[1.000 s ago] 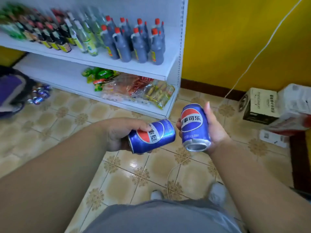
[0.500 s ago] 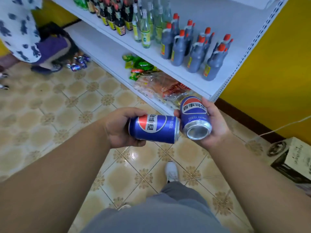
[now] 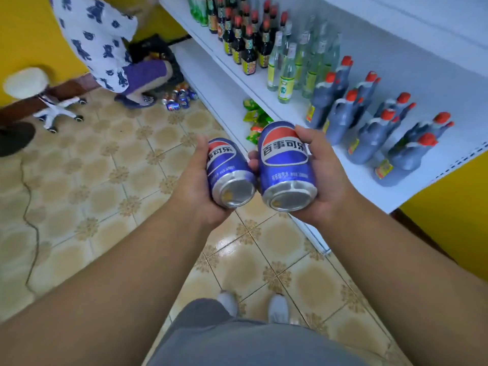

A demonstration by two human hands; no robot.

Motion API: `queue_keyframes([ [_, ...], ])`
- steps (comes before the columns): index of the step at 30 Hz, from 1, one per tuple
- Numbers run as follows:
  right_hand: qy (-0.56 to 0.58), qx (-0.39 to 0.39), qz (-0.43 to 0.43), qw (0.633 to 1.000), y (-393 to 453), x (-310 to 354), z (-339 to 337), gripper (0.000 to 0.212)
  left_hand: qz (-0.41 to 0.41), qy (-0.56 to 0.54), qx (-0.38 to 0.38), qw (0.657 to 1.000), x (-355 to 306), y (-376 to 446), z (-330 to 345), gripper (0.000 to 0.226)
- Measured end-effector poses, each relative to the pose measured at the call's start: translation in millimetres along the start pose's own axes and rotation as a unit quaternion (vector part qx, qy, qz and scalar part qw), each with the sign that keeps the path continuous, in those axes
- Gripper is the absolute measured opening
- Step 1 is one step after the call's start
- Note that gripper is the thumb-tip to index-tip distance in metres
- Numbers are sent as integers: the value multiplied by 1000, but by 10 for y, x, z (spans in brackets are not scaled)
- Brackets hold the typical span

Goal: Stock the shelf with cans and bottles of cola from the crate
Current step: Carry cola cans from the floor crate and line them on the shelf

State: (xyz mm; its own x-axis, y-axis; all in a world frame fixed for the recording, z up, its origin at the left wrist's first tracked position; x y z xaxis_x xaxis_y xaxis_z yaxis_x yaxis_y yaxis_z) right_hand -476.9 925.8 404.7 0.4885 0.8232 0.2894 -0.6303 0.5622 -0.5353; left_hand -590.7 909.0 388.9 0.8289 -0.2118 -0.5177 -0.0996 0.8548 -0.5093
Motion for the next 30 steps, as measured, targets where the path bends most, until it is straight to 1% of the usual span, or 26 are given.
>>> queue_keyframes([
  [2, -27, -17, -25, 999, 198, 78, 135, 53, 16, -4, 0, 1000, -226, 101, 8, 57],
  [5, -75, -61, -77, 992, 479, 280, 330, 35, 57, 75, -1, 996, -613, 339, -25, 50],
  [7, -99, -78, -109, 986, 655, 477, 482, 26, 68, 118, 20, 990, -830, 526, 31, 50],
  [8, -119, -86, -123, 981, 743, 576, 571, 27, 66, 132, 38, 988, -922, 628, 87, 53],
  [11, -182, -98, -157, 966, 1023, 885, 913, 36, 62, 168, 94, 979, -1254, 962, 324, 67],
  [12, -199, -98, -171, 960, 1102, 987, 1058, 33, 69, 181, 102, 976, -1408, 1080, 411, 65],
  [14, -235, -109, -207, 943, 1234, 1200, 1325, 20, 87, 210, 113, 967, -1743, 1328, 575, 55],
  [16, -267, -122, -231, 928, 1336, 1393, 1538, 17, 102, 236, 128, 958, -2030, 1534, 768, 44],
  [18, -298, -138, -241, 913, 1409, 1579, 1728, 20, 123, 259, 153, 946, -2264, 1721, 973, 37],
  [20, -309, -178, -264, 896, 1423, 1813, 1822, 30, 138, 284, 188, 930, -2392, 1857, 1237, 47],
  [22, -316, -231, -301, 869, 1364, 2071, 1830, 49, 150, 293, 229, 916, -2419, 1955, 1546, 60],
  [24, -321, -274, -334, 843, 1304, 2327, 1795, 77, 170, 302, 270, 898, -2407, 2070, 1871, 52],
  [25, -318, -288, -348, 834, 1270, 2443, 1772, 85, 183, 309, 286, 888, -2401, 2140, 2021, 46],
  [26, -314, -302, -362, 824, 1237, 2565, 1744, 87, 193, 314, 300, 880, -2385, 2208, 2164, 42],
  [28, -308, -329, -387, 804, 1166, 2828, 1678, 78, 197, 323, 321, 868, -2338, 2372, 2425, 42],
  [30, -309, -340, -402, 792, 1156, 3096, 1616, 71, 197, 330, 334, 861, -2292, 2561, 2663, 40],
])
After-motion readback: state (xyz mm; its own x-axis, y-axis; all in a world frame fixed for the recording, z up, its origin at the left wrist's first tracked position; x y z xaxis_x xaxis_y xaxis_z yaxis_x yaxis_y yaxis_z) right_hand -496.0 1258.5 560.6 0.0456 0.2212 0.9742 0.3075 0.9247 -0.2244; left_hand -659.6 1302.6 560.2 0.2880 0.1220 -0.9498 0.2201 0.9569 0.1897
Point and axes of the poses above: each hand's wrist, its own y-axis towards the middle knuckle, its own z-axis out of the palm, x = y × z, the point moved 8 cm from there along y, towards the middle knuckle, and after that the axes turned 15 degrees about z, right-handed, at the moved point
